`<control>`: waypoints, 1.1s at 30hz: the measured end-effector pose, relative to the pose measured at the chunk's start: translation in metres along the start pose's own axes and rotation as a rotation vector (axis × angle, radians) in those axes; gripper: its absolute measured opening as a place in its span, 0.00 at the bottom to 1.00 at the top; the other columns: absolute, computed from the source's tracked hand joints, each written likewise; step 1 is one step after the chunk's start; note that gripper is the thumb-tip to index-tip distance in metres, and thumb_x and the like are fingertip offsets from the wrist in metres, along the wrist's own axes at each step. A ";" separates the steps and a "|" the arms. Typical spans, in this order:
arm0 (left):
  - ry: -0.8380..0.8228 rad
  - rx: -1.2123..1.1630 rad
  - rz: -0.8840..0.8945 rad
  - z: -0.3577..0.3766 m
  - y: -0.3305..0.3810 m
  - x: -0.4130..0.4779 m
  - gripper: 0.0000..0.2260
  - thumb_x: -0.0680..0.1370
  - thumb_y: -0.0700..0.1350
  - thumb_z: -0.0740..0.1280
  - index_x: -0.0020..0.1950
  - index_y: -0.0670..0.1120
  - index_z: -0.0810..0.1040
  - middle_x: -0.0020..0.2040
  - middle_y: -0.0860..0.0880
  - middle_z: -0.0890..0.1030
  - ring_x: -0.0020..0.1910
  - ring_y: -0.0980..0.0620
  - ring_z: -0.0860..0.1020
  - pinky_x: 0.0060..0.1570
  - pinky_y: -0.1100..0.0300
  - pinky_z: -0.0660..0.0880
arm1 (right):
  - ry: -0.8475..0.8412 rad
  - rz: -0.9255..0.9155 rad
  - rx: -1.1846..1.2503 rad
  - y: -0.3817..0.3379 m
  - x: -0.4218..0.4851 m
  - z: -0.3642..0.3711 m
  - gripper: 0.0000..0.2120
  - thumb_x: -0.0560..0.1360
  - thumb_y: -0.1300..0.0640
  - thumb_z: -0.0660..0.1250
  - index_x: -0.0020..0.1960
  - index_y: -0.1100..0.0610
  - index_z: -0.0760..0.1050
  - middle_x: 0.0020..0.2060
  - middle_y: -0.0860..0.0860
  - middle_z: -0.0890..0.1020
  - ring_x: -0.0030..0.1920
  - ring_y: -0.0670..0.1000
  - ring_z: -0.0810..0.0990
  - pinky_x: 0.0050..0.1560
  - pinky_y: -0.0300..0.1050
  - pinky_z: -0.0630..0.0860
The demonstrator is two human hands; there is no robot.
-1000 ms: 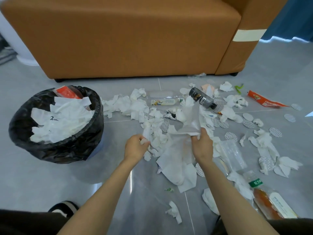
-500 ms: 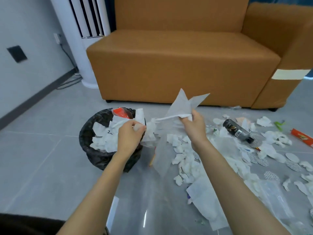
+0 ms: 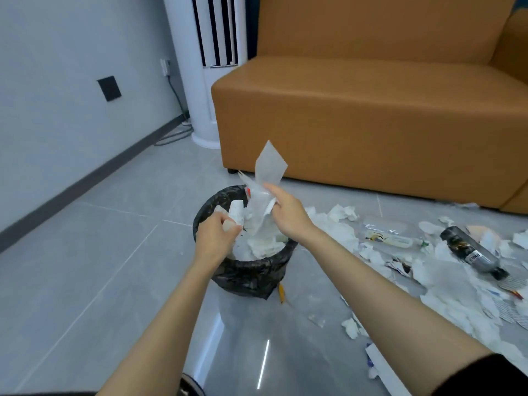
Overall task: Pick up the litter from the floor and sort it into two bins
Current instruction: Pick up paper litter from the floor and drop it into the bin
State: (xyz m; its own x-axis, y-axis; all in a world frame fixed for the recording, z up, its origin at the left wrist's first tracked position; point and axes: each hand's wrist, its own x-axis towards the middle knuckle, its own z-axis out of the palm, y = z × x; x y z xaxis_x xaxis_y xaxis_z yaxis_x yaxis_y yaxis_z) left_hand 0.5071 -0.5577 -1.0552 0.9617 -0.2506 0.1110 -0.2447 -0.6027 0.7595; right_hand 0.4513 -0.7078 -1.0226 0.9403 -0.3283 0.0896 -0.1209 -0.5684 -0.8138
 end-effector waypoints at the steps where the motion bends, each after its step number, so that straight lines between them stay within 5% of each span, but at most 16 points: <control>1: -0.019 0.018 -0.008 0.000 -0.004 0.002 0.07 0.74 0.44 0.69 0.48 0.42 0.75 0.44 0.50 0.77 0.42 0.53 0.74 0.38 0.61 0.66 | -0.033 -0.050 -0.078 0.004 0.004 0.009 0.29 0.76 0.72 0.49 0.73 0.50 0.65 0.69 0.50 0.71 0.65 0.54 0.72 0.60 0.40 0.70; 3: -0.059 0.042 -0.021 0.004 -0.017 0.008 0.09 0.73 0.42 0.71 0.51 0.43 0.76 0.48 0.50 0.77 0.46 0.52 0.75 0.42 0.62 0.66 | -0.103 -0.116 -0.268 0.016 0.013 0.029 0.32 0.75 0.74 0.49 0.72 0.48 0.67 0.70 0.52 0.71 0.69 0.59 0.66 0.68 0.49 0.66; 6: -0.095 0.036 -0.033 0.013 -0.031 0.012 0.13 0.72 0.40 0.72 0.54 0.43 0.75 0.53 0.48 0.80 0.52 0.49 0.78 0.46 0.62 0.69 | -0.200 -0.033 -0.526 0.031 0.023 0.045 0.31 0.77 0.72 0.50 0.73 0.46 0.64 0.70 0.53 0.68 0.68 0.61 0.63 0.66 0.53 0.67; 12: -0.021 0.295 0.117 0.024 -0.046 0.013 0.26 0.72 0.43 0.72 0.67 0.45 0.67 0.67 0.47 0.70 0.66 0.46 0.69 0.66 0.52 0.65 | -0.526 0.102 -0.630 0.049 0.036 0.063 0.35 0.77 0.70 0.47 0.74 0.37 0.54 0.77 0.54 0.47 0.75 0.63 0.52 0.70 0.60 0.62; 15: 0.034 0.429 0.126 0.024 -0.053 0.018 0.27 0.74 0.43 0.69 0.71 0.46 0.64 0.75 0.48 0.60 0.76 0.46 0.53 0.73 0.46 0.45 | -0.646 0.180 -0.622 0.048 0.047 0.069 0.36 0.78 0.69 0.47 0.74 0.34 0.49 0.77 0.59 0.46 0.58 0.54 0.72 0.64 0.56 0.67; 18: 0.045 0.351 0.100 0.024 -0.060 0.019 0.30 0.74 0.38 0.64 0.75 0.45 0.60 0.77 0.47 0.56 0.77 0.46 0.49 0.74 0.50 0.44 | -0.766 0.255 -0.633 0.046 0.058 0.075 0.36 0.78 0.69 0.47 0.74 0.34 0.48 0.76 0.60 0.52 0.43 0.53 0.72 0.43 0.44 0.72; 23: 0.125 0.189 0.116 0.027 -0.072 0.020 0.29 0.72 0.31 0.60 0.73 0.41 0.63 0.76 0.47 0.60 0.76 0.49 0.54 0.75 0.55 0.47 | -0.989 0.307 -0.746 0.041 0.061 0.086 0.35 0.78 0.67 0.47 0.75 0.36 0.44 0.76 0.57 0.52 0.64 0.58 0.66 0.49 0.51 0.70; 27: 0.127 0.187 0.105 0.031 -0.076 0.023 0.29 0.72 0.30 0.59 0.73 0.41 0.64 0.75 0.47 0.61 0.76 0.48 0.53 0.75 0.54 0.48 | -1.072 0.295 -0.900 0.043 0.063 0.096 0.32 0.81 0.61 0.47 0.75 0.36 0.38 0.77 0.58 0.47 0.58 0.62 0.70 0.52 0.56 0.71; 30: 0.132 0.181 0.109 0.033 -0.077 0.023 0.29 0.72 0.29 0.59 0.73 0.41 0.65 0.75 0.46 0.62 0.76 0.47 0.53 0.75 0.53 0.47 | -1.019 0.334 -1.024 0.059 0.063 0.105 0.28 0.82 0.53 0.47 0.76 0.45 0.36 0.77 0.57 0.42 0.75 0.62 0.53 0.73 0.57 0.57; 33: 0.120 0.199 0.106 0.032 -0.076 0.022 0.27 0.73 0.31 0.59 0.72 0.42 0.65 0.75 0.47 0.62 0.77 0.48 0.52 0.75 0.53 0.46 | -1.053 0.487 -1.095 0.067 0.062 0.109 0.33 0.81 0.42 0.47 0.78 0.59 0.41 0.77 0.59 0.43 0.76 0.63 0.46 0.76 0.56 0.48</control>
State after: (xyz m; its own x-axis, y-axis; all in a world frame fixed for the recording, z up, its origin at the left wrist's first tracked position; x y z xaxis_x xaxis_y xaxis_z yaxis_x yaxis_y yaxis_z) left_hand 0.5428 -0.5417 -1.1316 0.9344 -0.2357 0.2672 -0.3528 -0.7180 0.6000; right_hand 0.5367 -0.6837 -1.1342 0.4791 -0.2519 -0.8408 -0.1858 -0.9653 0.1833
